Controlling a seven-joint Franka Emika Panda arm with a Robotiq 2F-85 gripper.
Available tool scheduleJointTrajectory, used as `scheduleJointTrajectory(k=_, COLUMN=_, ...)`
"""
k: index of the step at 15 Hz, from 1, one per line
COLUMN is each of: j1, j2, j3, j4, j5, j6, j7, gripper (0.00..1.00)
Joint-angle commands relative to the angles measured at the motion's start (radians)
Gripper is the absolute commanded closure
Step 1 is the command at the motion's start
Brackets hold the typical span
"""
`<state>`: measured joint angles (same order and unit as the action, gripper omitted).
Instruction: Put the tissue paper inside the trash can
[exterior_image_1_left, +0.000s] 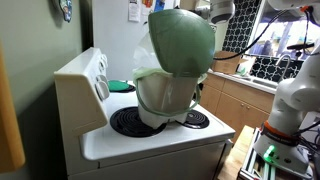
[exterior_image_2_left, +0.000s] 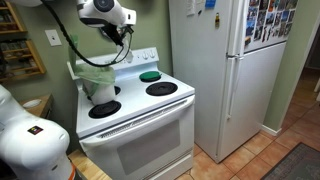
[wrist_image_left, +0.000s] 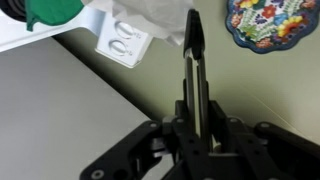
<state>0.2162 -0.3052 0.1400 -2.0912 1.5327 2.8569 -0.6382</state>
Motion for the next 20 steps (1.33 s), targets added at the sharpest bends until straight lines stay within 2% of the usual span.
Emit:
scheduleJointTrajectory(k=1, j1=0.034, j2=-0.076, j3=-0.036, j4=-0.039, j5=0.201, j6=-0.102, j7=-0.039, gripper=0.93)
scheduleJointTrajectory(k=4, j1=0.041, j2=-0.100, j3=-0.056, j4=-0.081, j5=0.244, j6=-0.233, j7=0.018, gripper=0.93)
scheduleJointTrajectory(k=6, j1=0.042, j2=-0.116, j3=-0.065, j4=-0.117, j5=0.232, j6=-0.301, j7=0.068, gripper=0.93)
scheduleJointTrajectory(k=7, j1=-0.015, j2=-0.122, j3=-0.025, j4=-0.129, j5=0.227, j6=-0.352, j7=0.101, gripper=0.93)
scheduleJointTrajectory(k=9, j1=-0.030, j2=-0.130, j3=-0.021, j4=-0.158, j5=0.192, j6=-0.417, j7=0.165, gripper=0.93)
scheduleJointTrajectory(k=14, j1=-0.063, j2=-0.171, j3=-0.004, j4=-0.222, j5=0.081, j6=-0.512, j7=0.316, gripper=0.93)
scheduleJointTrajectory(k=17, j1=-0.084, j2=-0.201, j3=0.002, j4=-0.252, j5=-0.069, j6=-0.567, j7=0.428, gripper=0.93)
scheduleJointTrajectory(k=20, j1=-0.097, j2=-0.223, j3=-0.006, j4=-0.264, j5=-0.160, j6=-0.618, j7=0.496, gripper=0.93)
